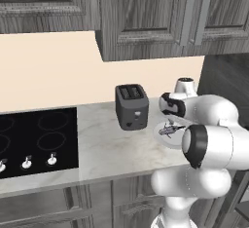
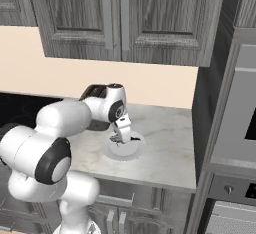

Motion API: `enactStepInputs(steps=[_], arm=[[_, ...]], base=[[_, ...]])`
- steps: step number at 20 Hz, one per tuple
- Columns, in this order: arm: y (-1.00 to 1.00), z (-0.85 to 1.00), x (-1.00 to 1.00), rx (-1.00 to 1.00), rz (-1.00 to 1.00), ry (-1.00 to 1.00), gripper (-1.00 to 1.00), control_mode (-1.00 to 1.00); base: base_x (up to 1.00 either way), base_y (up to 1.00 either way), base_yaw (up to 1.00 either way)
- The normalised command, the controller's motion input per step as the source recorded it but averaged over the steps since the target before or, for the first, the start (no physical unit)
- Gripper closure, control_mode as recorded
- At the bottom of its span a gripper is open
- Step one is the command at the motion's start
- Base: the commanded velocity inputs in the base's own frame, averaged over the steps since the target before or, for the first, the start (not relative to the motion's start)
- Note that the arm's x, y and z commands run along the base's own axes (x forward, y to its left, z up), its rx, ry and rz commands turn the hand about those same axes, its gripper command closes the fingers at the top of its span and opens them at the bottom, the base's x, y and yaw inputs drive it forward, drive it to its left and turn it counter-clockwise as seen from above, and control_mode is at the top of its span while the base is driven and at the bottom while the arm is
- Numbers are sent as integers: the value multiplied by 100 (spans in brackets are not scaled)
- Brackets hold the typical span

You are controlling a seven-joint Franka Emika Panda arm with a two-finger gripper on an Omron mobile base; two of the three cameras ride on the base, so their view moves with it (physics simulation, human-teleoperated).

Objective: Place the fish on the bottom rack of the oven, and slide the tray back inside. Close the oven door.

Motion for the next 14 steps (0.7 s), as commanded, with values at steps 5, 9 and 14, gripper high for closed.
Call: enactStepInputs(steps=[5,9,14], arm=[[0,-27,35,0,-2,0,-100,-100],[0,-26,29,0,-2,0,-100,-100],[-2,-25,25,0,-1,-1,-100,-100]], base=[[0,0,0],[0,0,0],[0,0,0]])
